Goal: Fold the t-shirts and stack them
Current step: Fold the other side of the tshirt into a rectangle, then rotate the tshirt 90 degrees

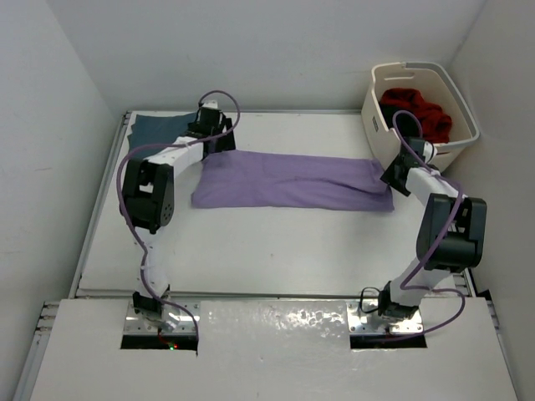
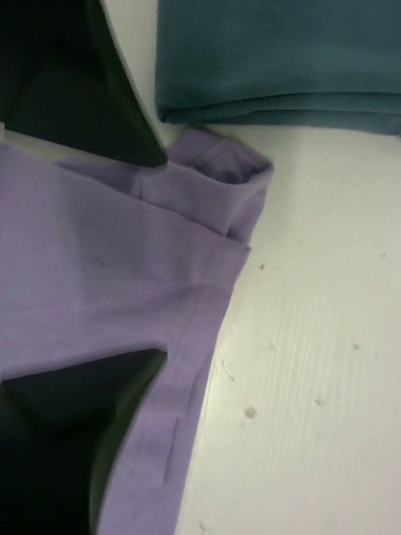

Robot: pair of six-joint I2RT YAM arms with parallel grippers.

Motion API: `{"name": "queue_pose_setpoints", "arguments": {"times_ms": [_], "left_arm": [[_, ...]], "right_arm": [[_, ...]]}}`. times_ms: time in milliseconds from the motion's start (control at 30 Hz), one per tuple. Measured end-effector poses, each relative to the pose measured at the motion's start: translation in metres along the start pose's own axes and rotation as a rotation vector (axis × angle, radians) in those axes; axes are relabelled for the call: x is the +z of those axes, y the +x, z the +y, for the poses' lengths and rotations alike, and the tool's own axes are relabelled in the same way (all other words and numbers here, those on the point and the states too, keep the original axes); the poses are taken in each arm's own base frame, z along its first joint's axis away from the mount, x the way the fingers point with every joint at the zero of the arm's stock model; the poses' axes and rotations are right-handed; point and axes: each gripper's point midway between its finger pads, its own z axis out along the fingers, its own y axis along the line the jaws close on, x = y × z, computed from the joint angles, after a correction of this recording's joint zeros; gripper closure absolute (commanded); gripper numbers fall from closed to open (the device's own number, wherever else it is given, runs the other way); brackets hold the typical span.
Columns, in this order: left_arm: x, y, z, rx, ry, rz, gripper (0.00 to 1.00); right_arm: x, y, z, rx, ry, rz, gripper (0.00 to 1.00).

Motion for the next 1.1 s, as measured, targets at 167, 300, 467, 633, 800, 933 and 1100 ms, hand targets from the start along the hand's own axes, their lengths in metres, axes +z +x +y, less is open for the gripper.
{"name": "queue_pose_setpoints", "arguments": {"times_ms": [167,300,467,633,800,933,1100], "left_arm": [[0.005,0.008,0.006,-0.015,-0.006,0.038,0.03],[0.002,0.005,-0.001,-0.031,0.038,0.041,0.03],[-0.017,0.018,-0.011,-0.063,0.113,0.054,0.02],[-0.026,0.048,-0.019,-0.078,0.146,0.108,0.02],[-0.027,0.075,-0.025,-0.081,0.153,0.161,0.02],[-0.027,0.091,-0.023,-0.081,0.144,0.19,0.02],[-0.026,0.097,-0.018,-0.08,0.124,0.199,0.02]], "right_arm": [[-0.008,-0.003,-0.001,-0.007,-0.005,-0.013,0.39],[-0.031,-0.012,0.003,-0.037,-0.038,-0.065,0.01],[-0.056,-0.008,0.032,-0.157,-0.1,-0.104,0.01],[-0.056,0.021,0.053,-0.227,-0.167,-0.044,0.01],[-0.029,0.054,0.066,-0.27,-0.19,0.05,0.01],[-0.004,0.084,0.079,-0.305,-0.212,0.14,0.01],[0.014,0.08,0.094,-0.295,-0.23,0.135,0.01]]}}
